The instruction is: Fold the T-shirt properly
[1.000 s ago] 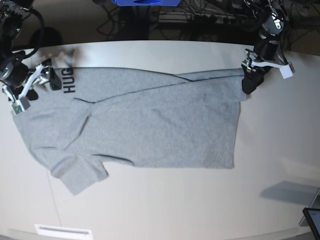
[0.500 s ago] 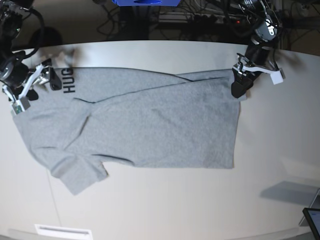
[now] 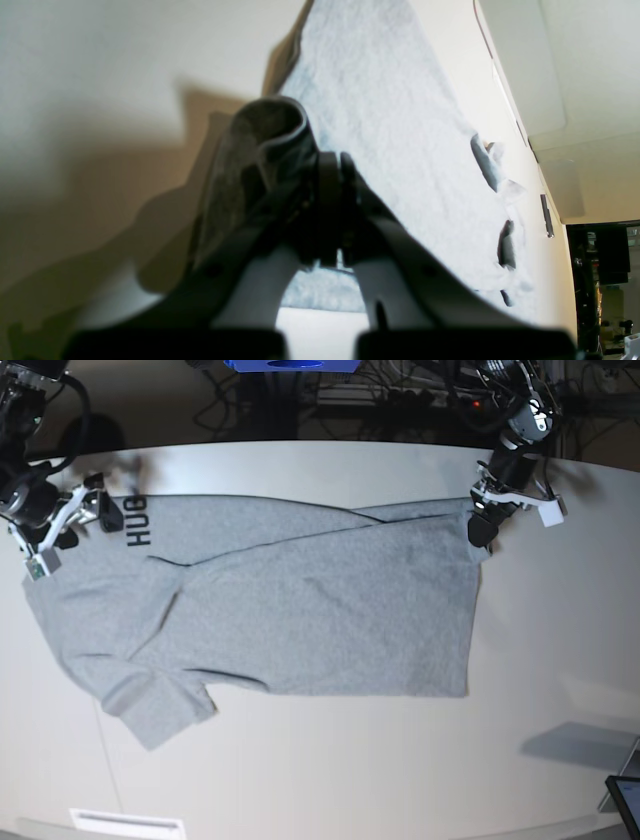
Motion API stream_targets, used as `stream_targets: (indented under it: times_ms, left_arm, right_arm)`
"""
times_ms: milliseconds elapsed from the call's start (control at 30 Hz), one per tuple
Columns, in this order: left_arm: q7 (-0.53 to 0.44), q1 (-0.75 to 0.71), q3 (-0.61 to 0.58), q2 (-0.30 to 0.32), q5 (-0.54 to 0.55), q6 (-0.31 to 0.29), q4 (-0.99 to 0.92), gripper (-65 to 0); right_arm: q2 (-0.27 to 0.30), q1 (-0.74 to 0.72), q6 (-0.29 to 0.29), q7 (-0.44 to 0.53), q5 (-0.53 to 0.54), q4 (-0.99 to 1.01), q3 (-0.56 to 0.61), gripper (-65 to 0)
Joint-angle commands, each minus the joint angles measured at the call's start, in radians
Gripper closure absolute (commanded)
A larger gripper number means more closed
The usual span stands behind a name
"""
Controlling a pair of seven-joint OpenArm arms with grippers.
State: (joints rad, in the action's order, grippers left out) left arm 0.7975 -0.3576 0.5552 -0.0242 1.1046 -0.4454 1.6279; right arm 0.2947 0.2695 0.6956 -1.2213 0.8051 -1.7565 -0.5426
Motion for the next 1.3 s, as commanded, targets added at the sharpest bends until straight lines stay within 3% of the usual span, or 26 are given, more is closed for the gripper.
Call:
stream_targets:
  times_ms: [0,667,767,1267]
  left_arm:
    - [-0.013,0.002,0.004,0.011,0.027,-0.01,0.021,0.0]
    - [-0.013,0.134,0.012,-0.01,0.029,0.02,0.016,0.0]
    - [-0.013,0.159,0.01,-0.02,0.027,0.073,0.015,0.0]
    - [-0.013,0.272,0.01,-0.029,0.021,0.122,-0.051,0.0]
  right_arm:
    - [0.016,-0.009,0.003,0.022,0.023,-0.015,-0.006,-51.5]
    - [0.018,-0.009,0.003,0.022,0.023,-0.023,-0.004,-51.5]
    - [0.018,-0.009,0.003,0.022,0.023,-0.023,-0.003,-51.5]
    - [0.022,-0.008,0.003,0.073,0.021,-0.021,0.151,-51.5]
